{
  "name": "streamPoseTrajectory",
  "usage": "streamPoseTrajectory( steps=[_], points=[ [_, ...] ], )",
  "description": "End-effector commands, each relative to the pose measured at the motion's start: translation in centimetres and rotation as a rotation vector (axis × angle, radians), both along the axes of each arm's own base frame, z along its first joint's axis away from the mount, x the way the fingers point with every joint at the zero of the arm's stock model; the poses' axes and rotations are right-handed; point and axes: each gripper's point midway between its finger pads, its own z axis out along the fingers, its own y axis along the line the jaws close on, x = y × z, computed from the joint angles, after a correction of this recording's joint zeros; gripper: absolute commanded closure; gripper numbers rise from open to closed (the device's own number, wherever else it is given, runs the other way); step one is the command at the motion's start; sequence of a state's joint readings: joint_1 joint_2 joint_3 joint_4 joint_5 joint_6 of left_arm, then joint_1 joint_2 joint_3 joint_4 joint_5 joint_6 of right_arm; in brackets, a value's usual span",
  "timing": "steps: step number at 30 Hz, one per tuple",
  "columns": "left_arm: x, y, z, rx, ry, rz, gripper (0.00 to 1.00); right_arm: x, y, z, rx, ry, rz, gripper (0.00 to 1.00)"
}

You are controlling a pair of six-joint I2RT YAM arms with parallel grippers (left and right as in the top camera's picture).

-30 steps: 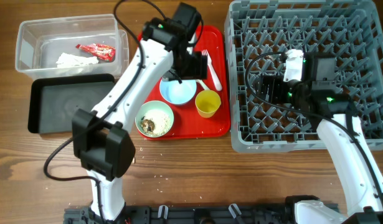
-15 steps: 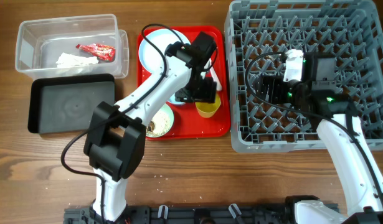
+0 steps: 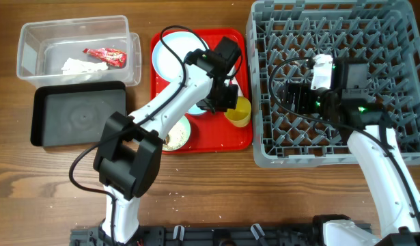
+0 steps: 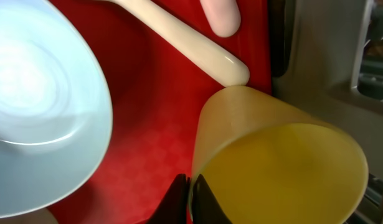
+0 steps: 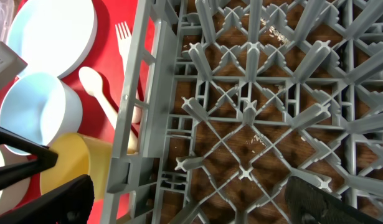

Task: Sort waste into correct bins and load items into the dishwasher rack
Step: 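Grasp the yellow cup with the left gripper and lift it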

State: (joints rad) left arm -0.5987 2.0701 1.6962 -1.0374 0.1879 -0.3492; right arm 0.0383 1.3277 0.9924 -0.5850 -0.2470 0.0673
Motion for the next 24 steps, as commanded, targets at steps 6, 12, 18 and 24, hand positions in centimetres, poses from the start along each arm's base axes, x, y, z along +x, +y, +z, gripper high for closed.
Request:
streamPoseTrajectory(
  steps=[6, 12, 18, 24],
  points=[
    [-0.6, -0.7, -1.0, 0.002, 0.006, -0.024, 0.78, 0.4, 0.2, 0.5, 0.023, -0.002, -0.004, 0.00],
    [-1.0, -2.1, -1.0, -0.013, -0.015, -0.054, 0.95, 0.4, 0.2, 0.5, 0.023, -0.002, -0.004, 0.00],
    [-1.0, -2.3, -0.3, -0.064, 0.010, -0.044, 0.96, 0.3, 0.8, 0.7, 0.074, 0.007, -0.009, 0.00],
    [0.8, 0.2, 3.8, -0.344, 0.137, 0.074, 0.96, 0.1, 4.7, 2.9, 0.270, -0.036, 0.153, 0.00]
  ],
)
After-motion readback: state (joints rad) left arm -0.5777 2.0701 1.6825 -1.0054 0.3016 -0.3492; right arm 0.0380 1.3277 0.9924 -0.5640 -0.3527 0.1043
